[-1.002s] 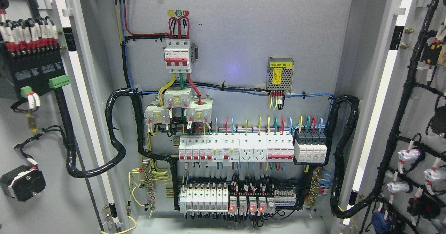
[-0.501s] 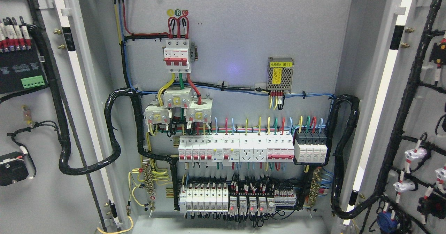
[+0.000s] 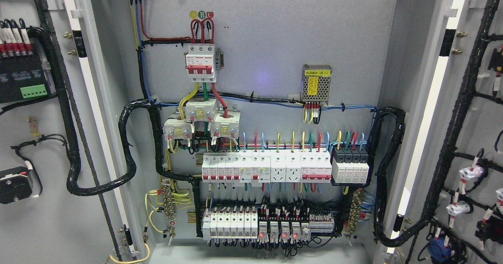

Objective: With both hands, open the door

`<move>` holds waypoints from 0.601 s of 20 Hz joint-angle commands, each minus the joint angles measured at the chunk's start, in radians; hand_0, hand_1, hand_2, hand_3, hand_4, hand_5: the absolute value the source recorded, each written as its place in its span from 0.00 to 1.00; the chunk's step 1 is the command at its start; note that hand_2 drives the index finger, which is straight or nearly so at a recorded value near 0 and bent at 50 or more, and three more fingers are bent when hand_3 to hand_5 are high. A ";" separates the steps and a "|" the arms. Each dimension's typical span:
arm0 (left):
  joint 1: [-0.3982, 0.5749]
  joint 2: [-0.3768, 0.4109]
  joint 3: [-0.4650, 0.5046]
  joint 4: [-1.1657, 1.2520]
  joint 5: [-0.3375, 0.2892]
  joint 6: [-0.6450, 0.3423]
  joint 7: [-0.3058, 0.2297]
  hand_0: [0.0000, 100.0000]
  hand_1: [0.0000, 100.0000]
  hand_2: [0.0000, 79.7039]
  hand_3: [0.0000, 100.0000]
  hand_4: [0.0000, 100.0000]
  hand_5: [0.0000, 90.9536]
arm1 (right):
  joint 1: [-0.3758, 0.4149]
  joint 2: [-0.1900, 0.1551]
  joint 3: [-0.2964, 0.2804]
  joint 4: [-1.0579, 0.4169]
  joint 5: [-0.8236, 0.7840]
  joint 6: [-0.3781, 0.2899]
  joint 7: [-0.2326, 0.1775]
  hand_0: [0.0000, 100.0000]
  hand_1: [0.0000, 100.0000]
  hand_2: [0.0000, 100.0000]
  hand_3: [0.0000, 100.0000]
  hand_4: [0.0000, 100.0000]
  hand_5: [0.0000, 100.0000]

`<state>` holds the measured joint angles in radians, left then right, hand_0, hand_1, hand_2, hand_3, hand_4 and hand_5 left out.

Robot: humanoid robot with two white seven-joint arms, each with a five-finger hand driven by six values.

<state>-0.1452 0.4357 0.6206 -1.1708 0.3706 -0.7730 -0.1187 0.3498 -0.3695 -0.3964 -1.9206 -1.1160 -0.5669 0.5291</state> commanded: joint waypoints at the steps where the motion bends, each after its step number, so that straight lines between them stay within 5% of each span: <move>1: -0.028 0.043 -0.047 0.074 0.001 -0.919 0.004 0.00 0.00 0.00 0.00 0.00 0.00 | 0.003 0.012 -0.036 0.018 -0.005 -0.002 0.002 0.00 0.00 0.00 0.00 0.00 0.00; 5: -0.011 0.058 -0.102 -0.021 -0.001 -0.919 0.092 0.00 0.00 0.00 0.00 0.00 0.00 | 0.003 0.014 -0.033 0.012 -0.005 -0.002 0.003 0.00 0.00 0.00 0.00 0.00 0.00; 12: 0.059 0.078 -0.242 -0.165 0.001 -0.919 0.109 0.00 0.00 0.00 0.00 0.00 0.00 | 0.026 0.004 0.034 -0.035 -0.005 -0.002 0.003 0.00 0.00 0.00 0.00 0.00 0.00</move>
<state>-0.1291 0.4763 0.5241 -1.2123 0.3707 -0.7731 -0.0234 0.3651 -0.3618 -0.4060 -1.9239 -1.1214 -0.5686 0.5305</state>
